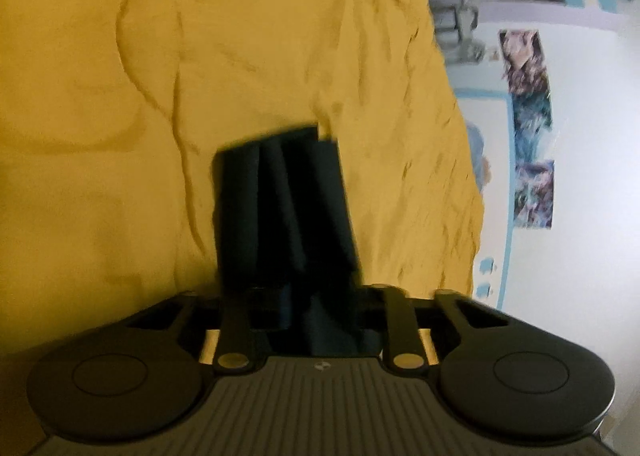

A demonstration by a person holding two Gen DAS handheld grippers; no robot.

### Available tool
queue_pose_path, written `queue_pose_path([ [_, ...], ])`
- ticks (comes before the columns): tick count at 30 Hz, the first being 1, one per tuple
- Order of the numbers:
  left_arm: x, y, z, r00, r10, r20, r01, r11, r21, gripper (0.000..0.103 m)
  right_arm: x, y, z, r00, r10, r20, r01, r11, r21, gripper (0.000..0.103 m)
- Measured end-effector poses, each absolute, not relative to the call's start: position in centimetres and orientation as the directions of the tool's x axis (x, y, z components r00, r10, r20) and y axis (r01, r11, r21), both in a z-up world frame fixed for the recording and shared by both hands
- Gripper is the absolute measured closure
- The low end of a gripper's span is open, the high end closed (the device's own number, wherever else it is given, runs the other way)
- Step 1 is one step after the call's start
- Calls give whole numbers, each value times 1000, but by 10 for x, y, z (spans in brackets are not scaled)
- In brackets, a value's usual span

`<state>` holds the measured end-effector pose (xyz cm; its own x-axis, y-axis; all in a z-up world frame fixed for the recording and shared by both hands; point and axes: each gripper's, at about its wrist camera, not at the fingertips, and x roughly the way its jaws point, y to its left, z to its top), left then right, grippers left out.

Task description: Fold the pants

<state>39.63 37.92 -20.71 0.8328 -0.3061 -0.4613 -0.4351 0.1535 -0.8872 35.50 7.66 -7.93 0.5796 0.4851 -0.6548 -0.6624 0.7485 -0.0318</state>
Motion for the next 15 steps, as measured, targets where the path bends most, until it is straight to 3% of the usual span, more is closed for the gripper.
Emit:
queue_pose_path([
  [1,394,381,-202,845,-281,-455,-424,167,-890,102,354,78,-81,577,485,-657,-664,747,-32,103],
  [6,382,386,-164,923,-227,-311,-255,247,-935,102,350,72,-73,578,532,-619,-666,746,19,103],
  [8,387,383,-159,887,-196,-418,-340,336,-878,102,354,70,-72,562,553,-615,-660,748,70,103],
  [10,394,383,-173,800,-165,-577,-495,363,-789,102,357,76,-81,526,532,-664,-665,743,69,103],
  [11,395,386,-184,768,-173,-616,-543,333,-771,102,357,81,-87,504,518,-691,-679,732,53,103],
  [15,392,396,-191,768,-197,-609,-554,273,-787,102,346,92,-100,460,503,-731,-731,682,9,96],
])
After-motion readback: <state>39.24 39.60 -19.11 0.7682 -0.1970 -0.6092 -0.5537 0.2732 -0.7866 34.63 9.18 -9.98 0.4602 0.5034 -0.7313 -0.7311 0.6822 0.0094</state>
